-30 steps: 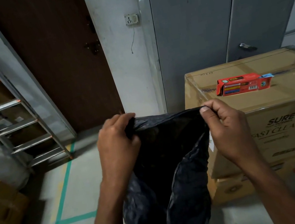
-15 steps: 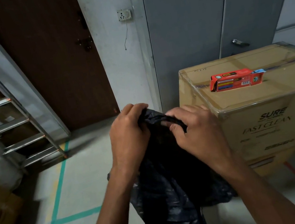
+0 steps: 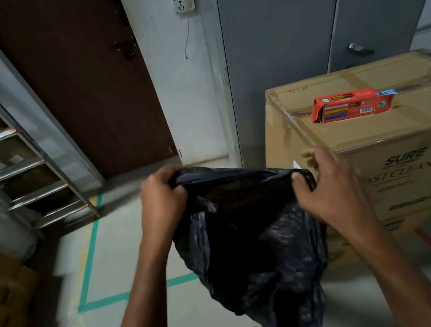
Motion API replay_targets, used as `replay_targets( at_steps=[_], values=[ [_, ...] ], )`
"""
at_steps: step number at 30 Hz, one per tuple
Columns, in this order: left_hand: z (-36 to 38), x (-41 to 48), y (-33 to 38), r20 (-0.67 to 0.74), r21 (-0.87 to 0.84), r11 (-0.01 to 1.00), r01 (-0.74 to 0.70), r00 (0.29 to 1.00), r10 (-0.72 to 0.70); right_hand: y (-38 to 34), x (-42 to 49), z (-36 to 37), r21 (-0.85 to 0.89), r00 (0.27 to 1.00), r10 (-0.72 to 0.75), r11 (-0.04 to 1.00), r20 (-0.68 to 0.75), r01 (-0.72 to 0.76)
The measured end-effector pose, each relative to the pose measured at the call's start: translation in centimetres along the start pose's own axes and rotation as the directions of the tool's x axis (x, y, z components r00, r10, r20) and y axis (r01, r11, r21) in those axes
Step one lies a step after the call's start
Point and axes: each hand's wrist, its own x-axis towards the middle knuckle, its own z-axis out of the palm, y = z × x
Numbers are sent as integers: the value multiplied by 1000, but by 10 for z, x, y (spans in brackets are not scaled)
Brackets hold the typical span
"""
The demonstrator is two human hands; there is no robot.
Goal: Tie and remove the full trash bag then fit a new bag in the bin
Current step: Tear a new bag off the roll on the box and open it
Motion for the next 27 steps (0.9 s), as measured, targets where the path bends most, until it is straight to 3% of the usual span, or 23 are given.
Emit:
replay_targets(
  at_steps=[2, 4, 6, 9, 11, 15, 19, 22, 24, 27],
  values=[
    [13, -5, 13, 74, -73, 996, -51, 996, 57, -22, -12, 10, -51, 986, -164, 985, 32, 166],
    [27, -12, 27, 122, -130, 983, -133, 981, 149, -44, -18, 27, -98, 928, -369, 923, 55, 373],
    [39, -16, 33, 169, -109, 958, -264, 945, 279, -57, -13, 43, -72, 901, -428, 899, 77, 433],
    [44, -14, 21, 167, 248, 892, -379, 923, 346, -58, 4, 43, -5, 939, -343, 939, -20, 343],
    [38, -9, 3, 124, 425, 850, -310, 951, 285, -48, 12, 35, -23, 962, -267, 964, -51, 266],
    [17, 4, -39, 7, 547, 833, -87, 995, 100, -18, 17, 23, -69, 994, -108, 992, -35, 105],
    [2, 11, -74, -167, 431, 896, 108, 985, -39, 11, 16, 18, -79, 996, 2, 997, -86, -9],
    [-2, 12, -90, -274, 137, 950, 280, 932, -235, 27, 7, 17, -72, 995, 65, 995, -80, -71],
    [2, 14, -88, -233, -140, 918, 371, 889, -395, 32, 3, 19, -74, 993, 101, 992, -54, -105],
    [22, 14, -69, -96, -280, 897, 341, 920, -379, 26, -1, 30, -183, 983, 153, 974, 100, -133]
  ],
)
